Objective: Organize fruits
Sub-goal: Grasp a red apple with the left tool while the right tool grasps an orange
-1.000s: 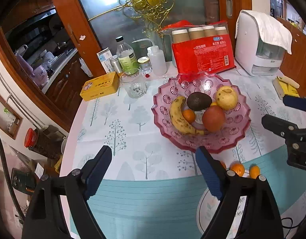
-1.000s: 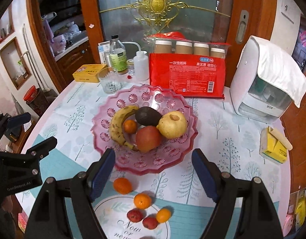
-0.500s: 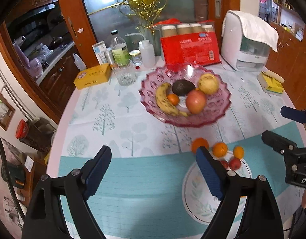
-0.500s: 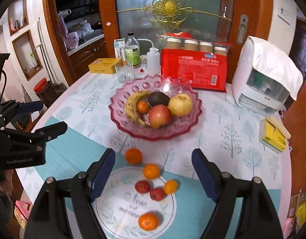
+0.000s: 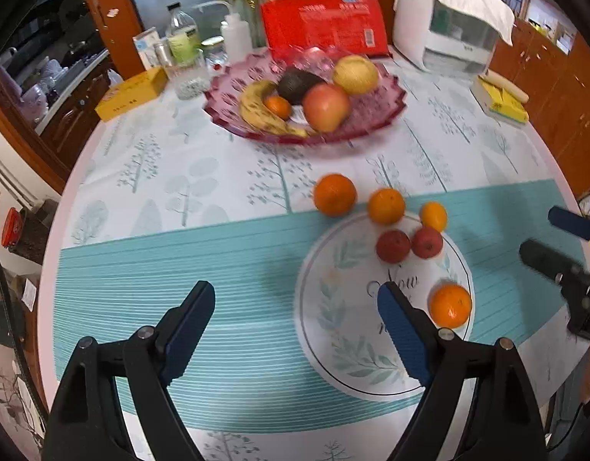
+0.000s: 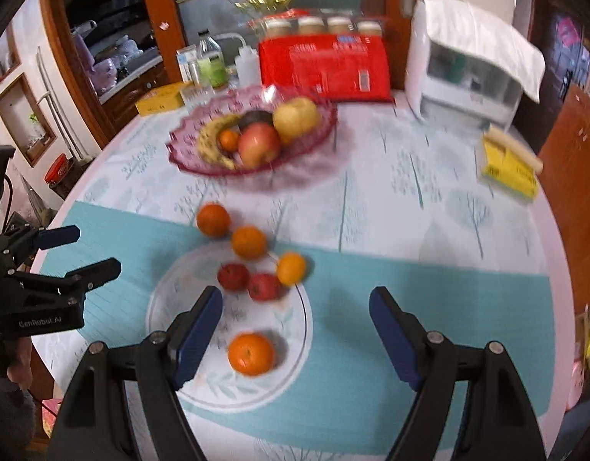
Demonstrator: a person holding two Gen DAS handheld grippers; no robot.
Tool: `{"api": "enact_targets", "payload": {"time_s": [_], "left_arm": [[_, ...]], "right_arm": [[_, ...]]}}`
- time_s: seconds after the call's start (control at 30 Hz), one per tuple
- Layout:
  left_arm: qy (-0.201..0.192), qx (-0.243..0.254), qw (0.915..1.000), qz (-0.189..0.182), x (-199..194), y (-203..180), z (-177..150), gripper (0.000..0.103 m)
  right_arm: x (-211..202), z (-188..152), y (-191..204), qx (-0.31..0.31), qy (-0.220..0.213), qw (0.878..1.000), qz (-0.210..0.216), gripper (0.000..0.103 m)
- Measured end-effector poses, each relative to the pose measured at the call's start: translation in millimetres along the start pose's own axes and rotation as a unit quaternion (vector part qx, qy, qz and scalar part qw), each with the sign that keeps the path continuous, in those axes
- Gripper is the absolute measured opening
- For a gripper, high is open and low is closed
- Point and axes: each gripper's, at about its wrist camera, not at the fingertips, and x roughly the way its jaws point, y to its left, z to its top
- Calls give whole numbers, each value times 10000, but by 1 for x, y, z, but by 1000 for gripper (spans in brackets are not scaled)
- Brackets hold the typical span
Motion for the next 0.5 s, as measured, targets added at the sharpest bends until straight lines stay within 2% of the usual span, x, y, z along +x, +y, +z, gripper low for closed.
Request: {"api": "enact_targets", "payload": {"time_s": [0.27,0.5], "left_arm": [[147,215,9996,-52,21,-16,-4,86],[333,227,9991,-133,39,-19,-6,86]], "right_arm": [[31,-42,15,-66,427,9988,240,80],[57,-55,28,-73,639,9974,338,76]]}}
